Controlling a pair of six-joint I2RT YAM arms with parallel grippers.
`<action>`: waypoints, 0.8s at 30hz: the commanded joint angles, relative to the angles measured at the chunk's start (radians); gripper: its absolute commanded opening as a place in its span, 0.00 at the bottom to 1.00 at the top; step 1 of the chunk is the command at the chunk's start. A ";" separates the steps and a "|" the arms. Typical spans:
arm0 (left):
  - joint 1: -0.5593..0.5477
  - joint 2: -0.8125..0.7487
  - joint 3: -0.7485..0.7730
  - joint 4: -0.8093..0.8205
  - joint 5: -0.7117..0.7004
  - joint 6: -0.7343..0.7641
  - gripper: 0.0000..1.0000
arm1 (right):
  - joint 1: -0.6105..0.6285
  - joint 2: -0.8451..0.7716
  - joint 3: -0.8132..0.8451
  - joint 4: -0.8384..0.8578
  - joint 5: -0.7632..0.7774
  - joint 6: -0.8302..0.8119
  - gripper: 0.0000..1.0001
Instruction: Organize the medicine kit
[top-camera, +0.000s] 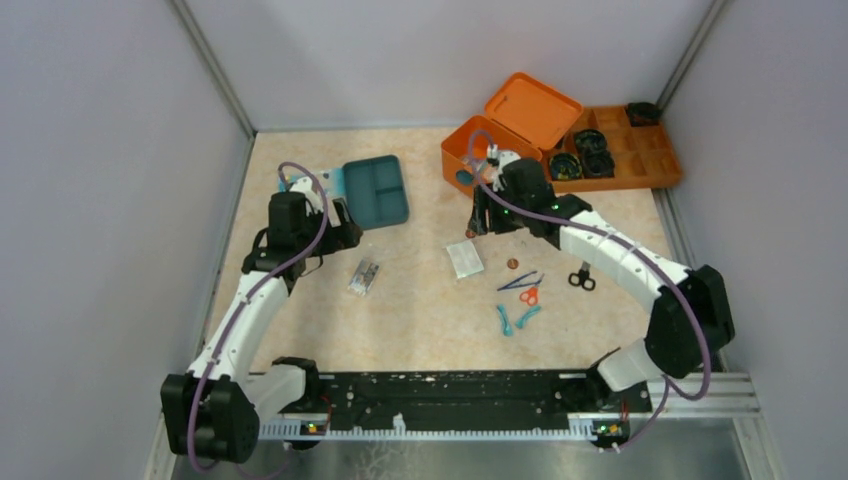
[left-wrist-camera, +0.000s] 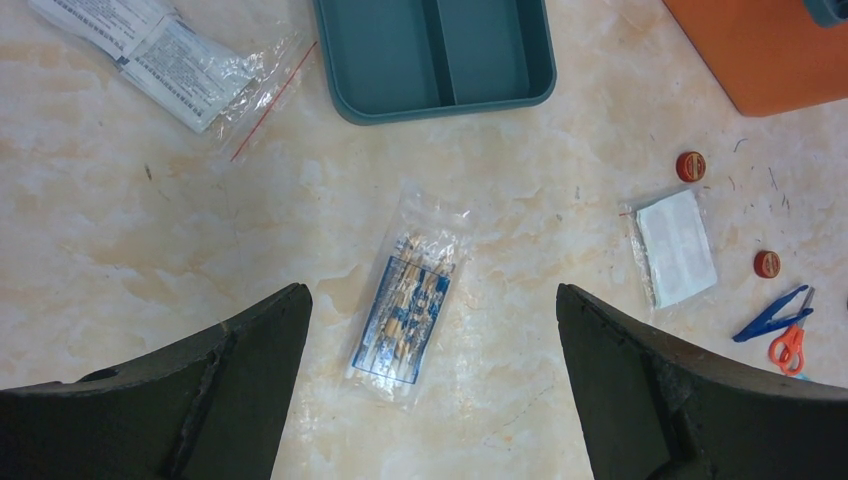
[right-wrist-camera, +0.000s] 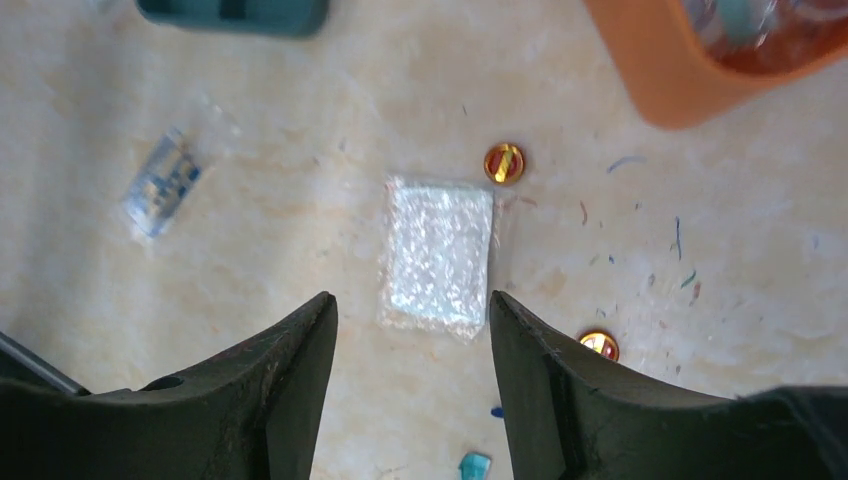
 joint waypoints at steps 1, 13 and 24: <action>0.006 -0.013 -0.016 -0.027 0.002 -0.005 0.99 | 0.008 0.052 -0.076 0.029 0.004 -0.011 0.57; 0.006 -0.016 -0.016 -0.027 -0.018 -0.009 0.99 | 0.011 0.213 -0.176 0.189 -0.029 0.041 0.53; 0.006 -0.016 -0.016 -0.027 -0.021 -0.009 0.99 | 0.044 0.336 -0.149 0.167 -0.002 0.019 0.51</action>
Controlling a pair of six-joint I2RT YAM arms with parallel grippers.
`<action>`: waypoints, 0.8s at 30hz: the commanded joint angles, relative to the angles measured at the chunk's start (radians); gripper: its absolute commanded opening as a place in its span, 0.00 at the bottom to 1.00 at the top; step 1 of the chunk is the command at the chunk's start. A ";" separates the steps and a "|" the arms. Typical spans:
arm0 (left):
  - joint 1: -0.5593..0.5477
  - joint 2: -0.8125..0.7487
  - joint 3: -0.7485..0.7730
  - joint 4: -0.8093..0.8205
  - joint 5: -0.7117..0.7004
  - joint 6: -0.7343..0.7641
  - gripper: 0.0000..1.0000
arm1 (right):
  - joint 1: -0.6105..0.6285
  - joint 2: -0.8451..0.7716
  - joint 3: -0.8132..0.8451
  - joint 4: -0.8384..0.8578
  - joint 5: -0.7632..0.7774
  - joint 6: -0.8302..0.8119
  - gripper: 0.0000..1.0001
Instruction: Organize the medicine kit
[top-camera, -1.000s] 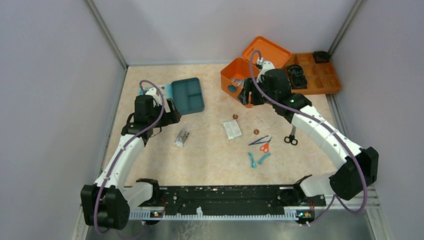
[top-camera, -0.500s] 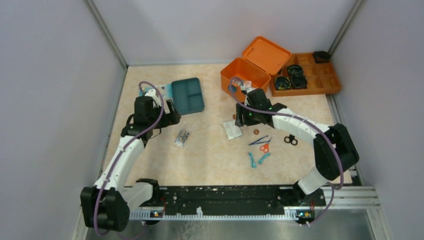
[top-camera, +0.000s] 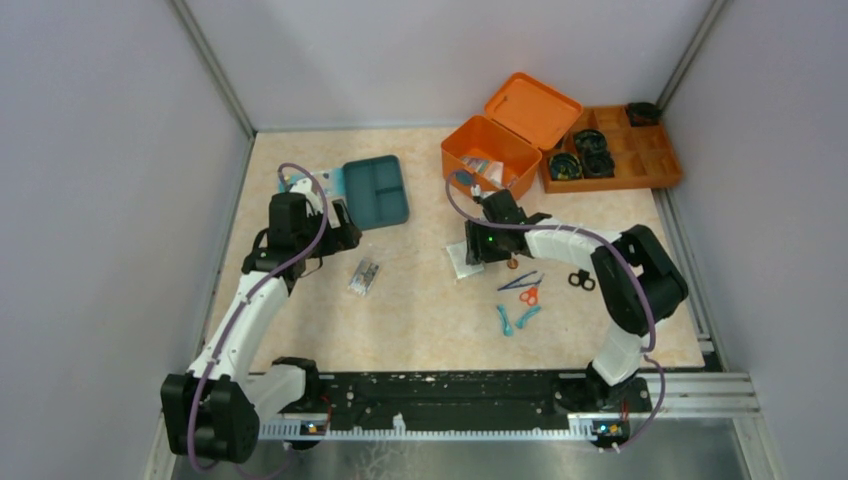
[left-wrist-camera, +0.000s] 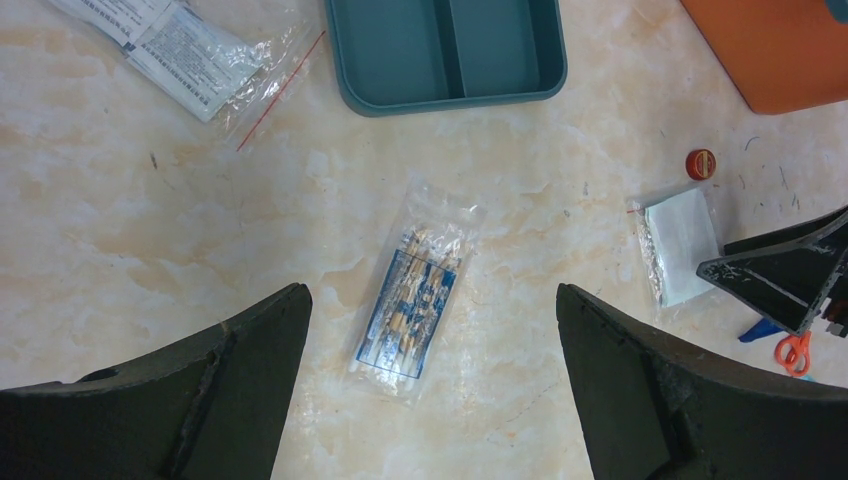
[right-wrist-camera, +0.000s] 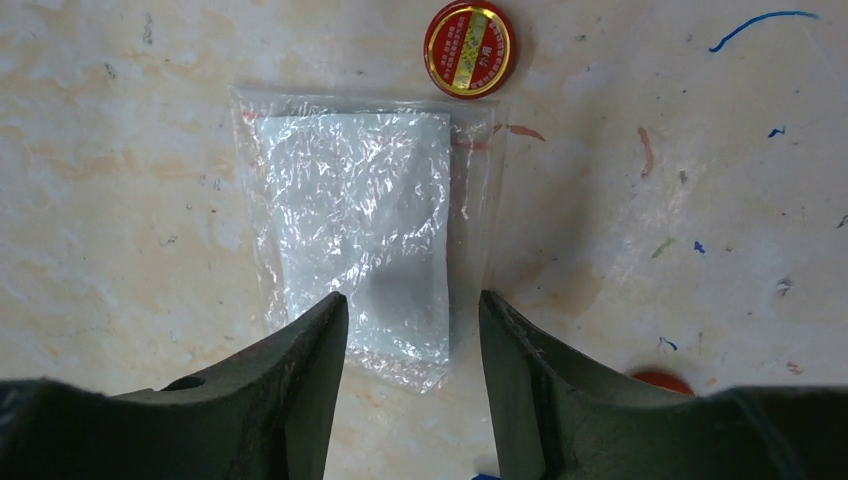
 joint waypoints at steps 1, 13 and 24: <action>0.006 -0.013 -0.009 -0.011 -0.009 -0.002 0.99 | 0.036 0.035 0.028 0.008 0.042 -0.020 0.51; 0.006 -0.012 -0.008 -0.012 -0.020 -0.002 0.99 | 0.099 0.095 0.062 -0.073 0.236 -0.071 0.16; 0.006 -0.011 -0.009 -0.012 -0.020 -0.003 0.99 | 0.099 -0.065 0.008 0.049 0.104 -0.058 0.00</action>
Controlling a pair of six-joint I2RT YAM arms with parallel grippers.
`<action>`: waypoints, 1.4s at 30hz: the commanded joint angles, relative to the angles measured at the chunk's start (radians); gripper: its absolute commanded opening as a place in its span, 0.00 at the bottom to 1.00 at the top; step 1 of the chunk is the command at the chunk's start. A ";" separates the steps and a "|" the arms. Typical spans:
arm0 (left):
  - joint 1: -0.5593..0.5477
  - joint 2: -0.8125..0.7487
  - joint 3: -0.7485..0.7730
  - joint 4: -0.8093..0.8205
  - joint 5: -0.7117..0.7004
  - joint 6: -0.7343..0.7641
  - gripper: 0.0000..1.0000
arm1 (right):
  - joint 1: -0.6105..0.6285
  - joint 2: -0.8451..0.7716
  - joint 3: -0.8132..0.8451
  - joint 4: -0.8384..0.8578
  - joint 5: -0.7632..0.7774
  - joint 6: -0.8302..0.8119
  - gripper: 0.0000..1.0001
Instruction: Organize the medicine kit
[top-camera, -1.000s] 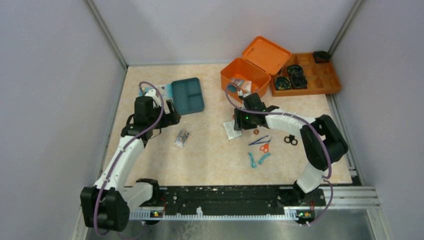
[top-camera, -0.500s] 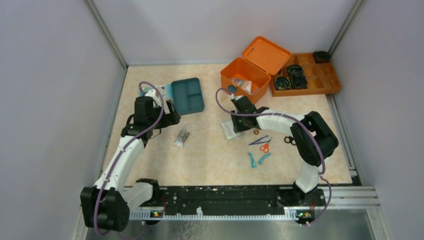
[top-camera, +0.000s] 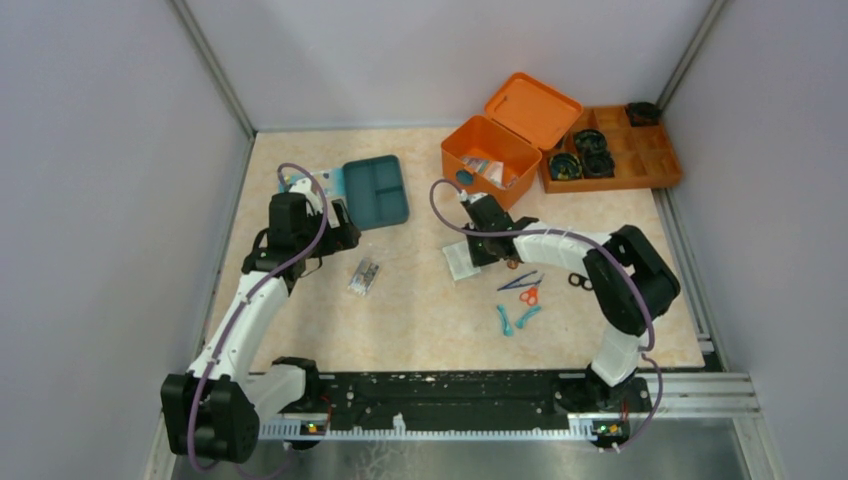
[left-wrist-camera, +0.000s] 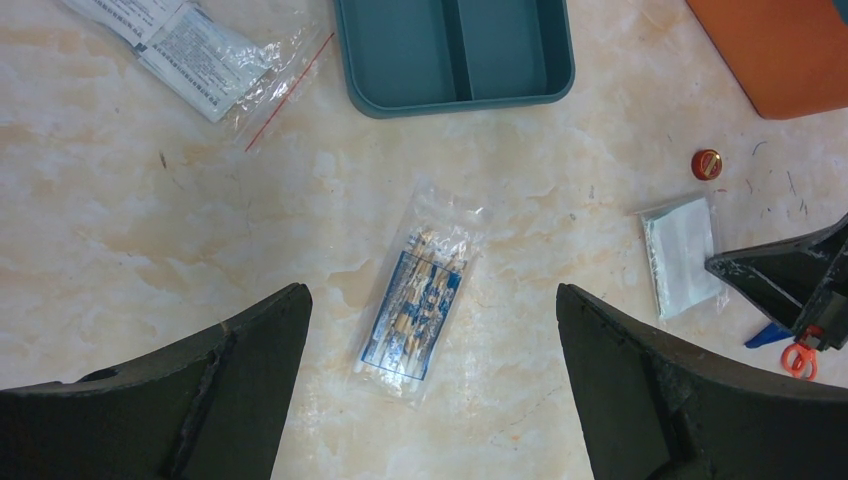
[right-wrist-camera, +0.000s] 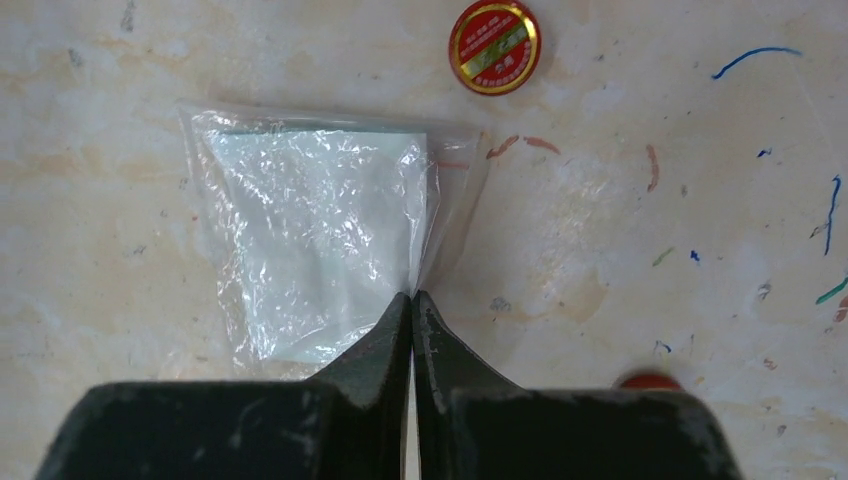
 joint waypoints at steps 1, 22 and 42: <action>0.006 -0.012 -0.008 -0.012 -0.005 -0.003 0.99 | 0.008 -0.127 -0.032 0.058 -0.102 -0.003 0.00; 0.007 -0.025 -0.007 -0.012 -0.012 -0.003 0.99 | -0.127 -0.278 0.284 -0.013 -0.227 0.010 0.00; 0.007 -0.042 -0.008 -0.014 -0.017 -0.003 0.99 | -0.322 0.079 0.703 -0.159 -0.122 0.041 0.00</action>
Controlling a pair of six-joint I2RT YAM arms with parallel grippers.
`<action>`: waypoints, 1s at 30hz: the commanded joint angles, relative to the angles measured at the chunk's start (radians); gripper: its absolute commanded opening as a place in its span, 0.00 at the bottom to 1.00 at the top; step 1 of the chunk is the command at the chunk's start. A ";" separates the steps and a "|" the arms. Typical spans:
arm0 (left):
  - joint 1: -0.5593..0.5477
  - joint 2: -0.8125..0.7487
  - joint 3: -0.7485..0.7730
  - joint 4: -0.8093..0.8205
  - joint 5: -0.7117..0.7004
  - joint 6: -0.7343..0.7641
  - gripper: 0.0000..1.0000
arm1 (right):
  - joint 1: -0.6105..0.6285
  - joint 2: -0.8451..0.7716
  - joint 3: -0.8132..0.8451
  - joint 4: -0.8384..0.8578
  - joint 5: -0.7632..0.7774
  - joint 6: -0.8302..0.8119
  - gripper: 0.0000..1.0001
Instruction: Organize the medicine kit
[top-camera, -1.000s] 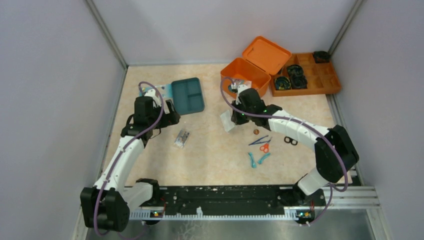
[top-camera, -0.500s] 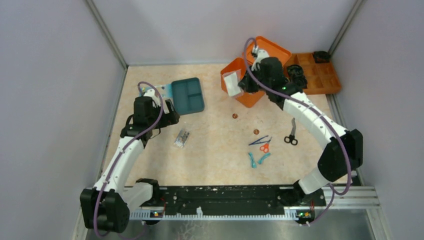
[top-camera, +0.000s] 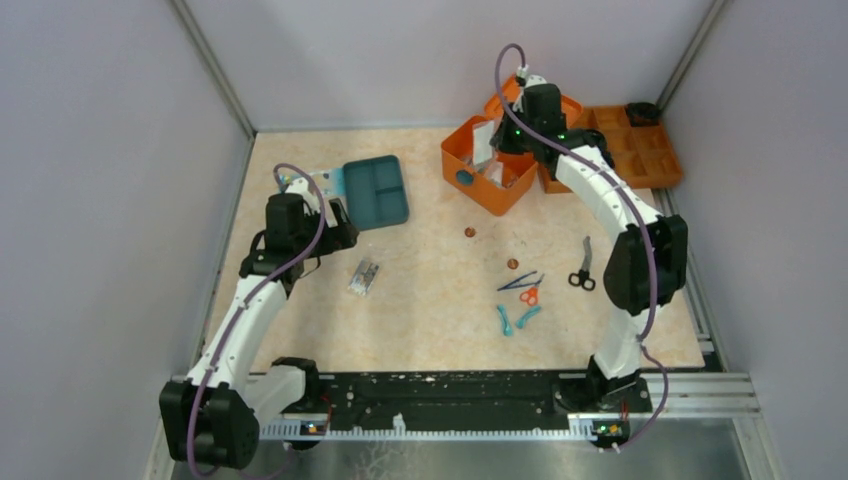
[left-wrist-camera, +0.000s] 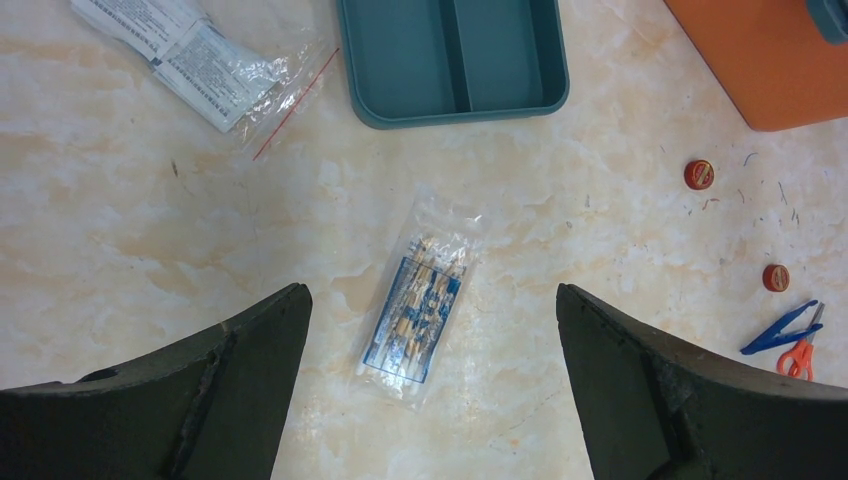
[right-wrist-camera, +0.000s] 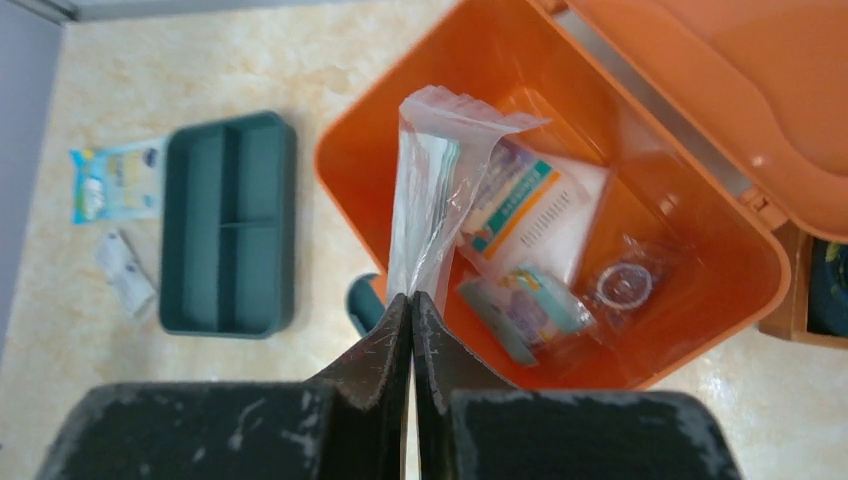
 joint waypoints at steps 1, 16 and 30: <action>0.003 -0.016 -0.008 -0.014 -0.007 -0.002 0.99 | 0.000 0.038 0.058 -0.058 0.073 -0.033 0.01; 0.003 -0.006 -0.009 -0.012 -0.004 -0.003 0.99 | 0.000 -0.028 0.012 -0.071 0.184 -0.088 0.22; 0.004 0.027 -0.005 -0.009 0.004 -0.001 0.99 | -0.003 -0.213 -0.131 -0.035 0.130 -0.061 0.44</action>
